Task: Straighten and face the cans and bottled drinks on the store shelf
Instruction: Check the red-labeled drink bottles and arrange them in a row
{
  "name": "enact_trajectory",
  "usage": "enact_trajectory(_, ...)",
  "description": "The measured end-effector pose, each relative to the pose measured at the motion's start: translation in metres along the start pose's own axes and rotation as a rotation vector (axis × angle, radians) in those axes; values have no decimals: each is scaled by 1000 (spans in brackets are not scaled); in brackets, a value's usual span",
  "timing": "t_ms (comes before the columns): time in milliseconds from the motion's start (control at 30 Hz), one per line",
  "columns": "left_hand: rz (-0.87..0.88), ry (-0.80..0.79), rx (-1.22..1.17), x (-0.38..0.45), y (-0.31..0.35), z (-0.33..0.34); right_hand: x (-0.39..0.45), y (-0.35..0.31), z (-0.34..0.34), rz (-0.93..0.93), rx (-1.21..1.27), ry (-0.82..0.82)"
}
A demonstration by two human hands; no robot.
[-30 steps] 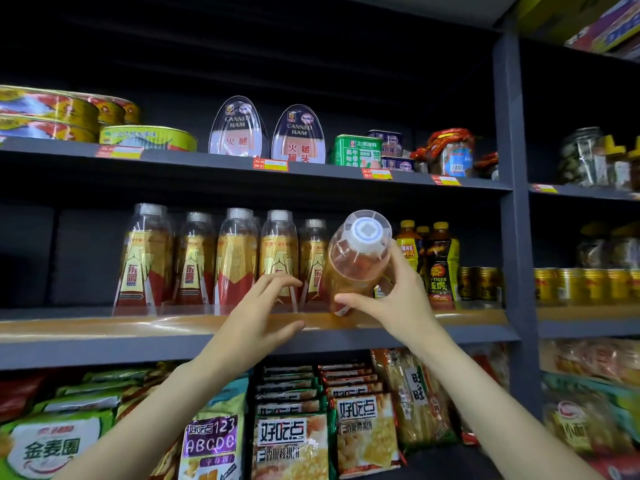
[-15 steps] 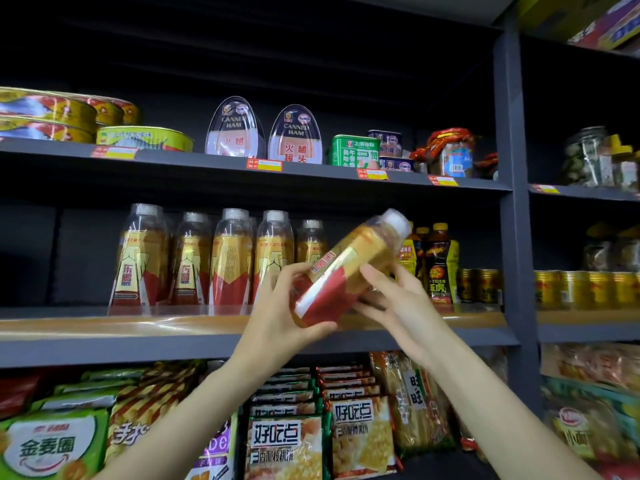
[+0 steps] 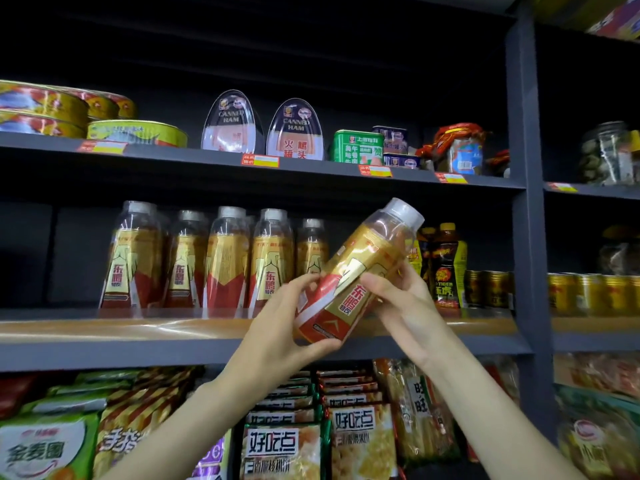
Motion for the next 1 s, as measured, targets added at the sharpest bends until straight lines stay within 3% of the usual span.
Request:
enact_trajectory(133,101,290,379,4,-7,0,2,5,8,20,-16,4)
enact_trajectory(200,211,356,561,5,-8,1,4,8,13,64,-27,27)
enact_trajectory(333,334,318,605,2,-13,1,5,9,14,41,-48,83)
enact_trajectory(533,386,123,568,2,-23,-12,12,3,7,-70,-131,13)
enact_trajectory(600,320,87,446,2,-20,-13,15,1,6,-93,-180,1)
enact_trajectory(800,-151,-118,-246,17,-6,-16,14,-9,6,-119,-417,-112)
enact_trajectory(867,-183,-154,-338,18,-4,-14,15,-13,11,-129,-481,-127)
enact_trajectory(1000,-228,-53,-359,19,3,-11,23,-15,24,-134,-504,-106)
Point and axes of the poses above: each hand's wrist, its own x-axis towards the middle knuckle, its own z-axis out of the palm, y = z × x, the point moved 1 cm from there along x, towards the middle knuckle, and after that the axes turned 3 degrees about -y, right-handed, at the moved point
